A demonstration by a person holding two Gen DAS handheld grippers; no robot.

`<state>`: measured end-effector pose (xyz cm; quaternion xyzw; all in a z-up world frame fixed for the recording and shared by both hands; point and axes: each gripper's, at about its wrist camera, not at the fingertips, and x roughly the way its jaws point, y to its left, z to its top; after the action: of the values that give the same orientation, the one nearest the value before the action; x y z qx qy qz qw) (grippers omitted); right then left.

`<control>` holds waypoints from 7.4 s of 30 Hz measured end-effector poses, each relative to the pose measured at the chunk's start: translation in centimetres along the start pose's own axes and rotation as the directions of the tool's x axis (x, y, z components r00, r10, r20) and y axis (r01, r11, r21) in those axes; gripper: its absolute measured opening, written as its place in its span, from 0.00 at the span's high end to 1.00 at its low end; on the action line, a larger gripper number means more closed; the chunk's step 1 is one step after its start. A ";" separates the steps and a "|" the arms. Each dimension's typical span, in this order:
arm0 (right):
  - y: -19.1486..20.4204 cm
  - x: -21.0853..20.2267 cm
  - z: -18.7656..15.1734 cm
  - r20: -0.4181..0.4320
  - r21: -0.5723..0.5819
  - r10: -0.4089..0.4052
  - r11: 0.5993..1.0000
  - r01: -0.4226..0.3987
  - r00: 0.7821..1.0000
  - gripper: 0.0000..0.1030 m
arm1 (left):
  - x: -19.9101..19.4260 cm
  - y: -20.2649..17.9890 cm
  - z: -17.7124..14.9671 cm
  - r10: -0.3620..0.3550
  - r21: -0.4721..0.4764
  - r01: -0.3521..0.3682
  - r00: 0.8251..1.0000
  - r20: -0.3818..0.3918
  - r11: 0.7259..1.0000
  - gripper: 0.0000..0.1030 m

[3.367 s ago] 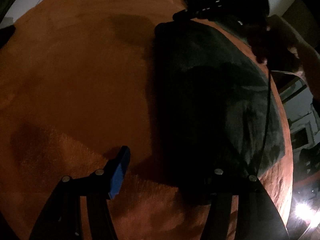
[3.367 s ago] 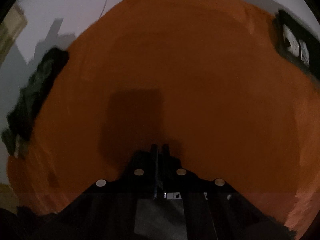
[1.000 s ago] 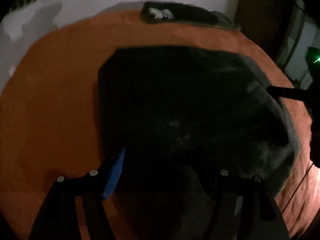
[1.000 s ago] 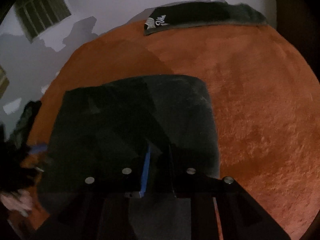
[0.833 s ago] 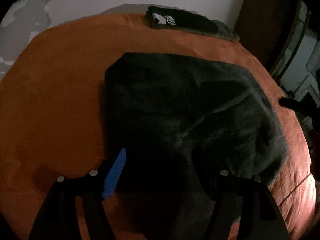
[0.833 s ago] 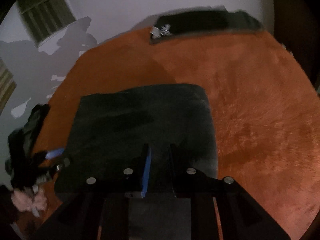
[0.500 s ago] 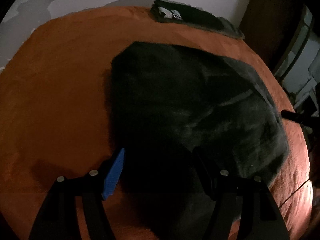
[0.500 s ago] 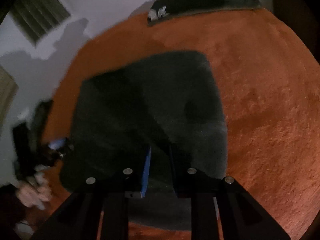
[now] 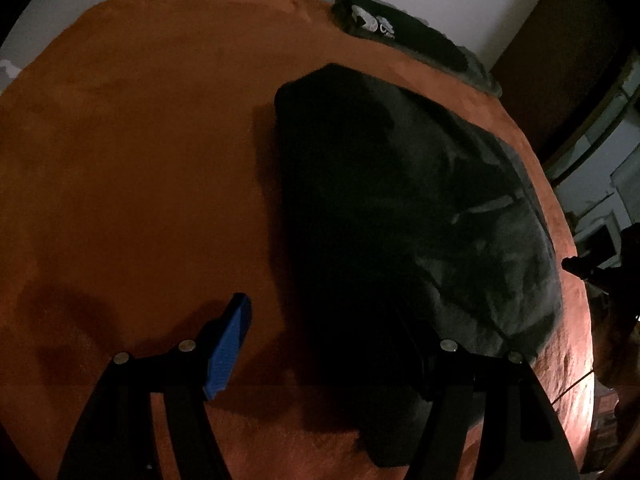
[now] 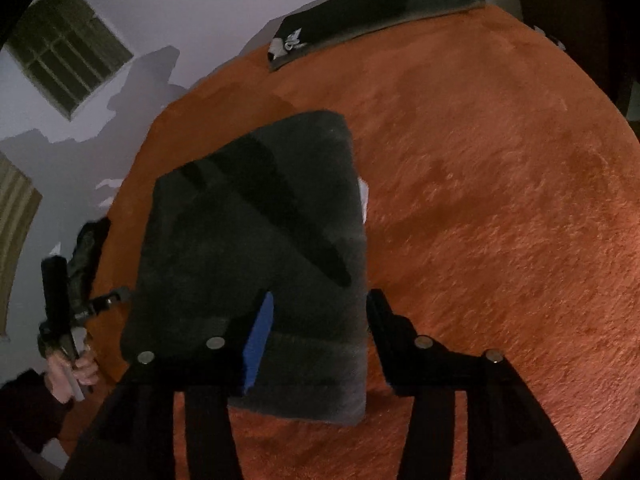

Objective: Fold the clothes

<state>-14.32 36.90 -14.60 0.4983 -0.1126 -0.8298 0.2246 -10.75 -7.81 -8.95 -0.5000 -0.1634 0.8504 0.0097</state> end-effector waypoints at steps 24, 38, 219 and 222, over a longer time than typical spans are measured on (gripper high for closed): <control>-0.6 3.5 -1.9 -0.100 -0.005 -0.022 1.000 0.022 0.995 0.21 | 0.9 0.9 -1.2 -0.042 -0.052 0.041 0.999 -0.026 0.998 0.31; -2.7 3.2 -3.3 -0.095 0.072 0.072 0.995 -0.065 0.993 0.19 | 0.8 1.6 -1.4 -0.100 -0.064 0.096 0.994 -0.054 0.993 0.31; 8.4 0.1 22.5 -0.315 -0.011 0.290 0.951 -0.309 0.904 0.62 | -1.3 -9.0 19.7 -0.357 -0.045 0.355 0.932 -0.066 0.934 0.76; 9.5 -3.7 26.6 -0.276 -0.028 0.293 0.950 -0.312 0.915 0.62 | -4.6 -11.1 23.4 -0.360 -0.032 0.360 0.932 -0.027 0.933 0.76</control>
<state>-33.65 29.40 4.92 0.5745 -0.1273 -0.7132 0.3810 -30.06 -4.39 8.60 -0.4752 -0.2633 0.8239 0.1612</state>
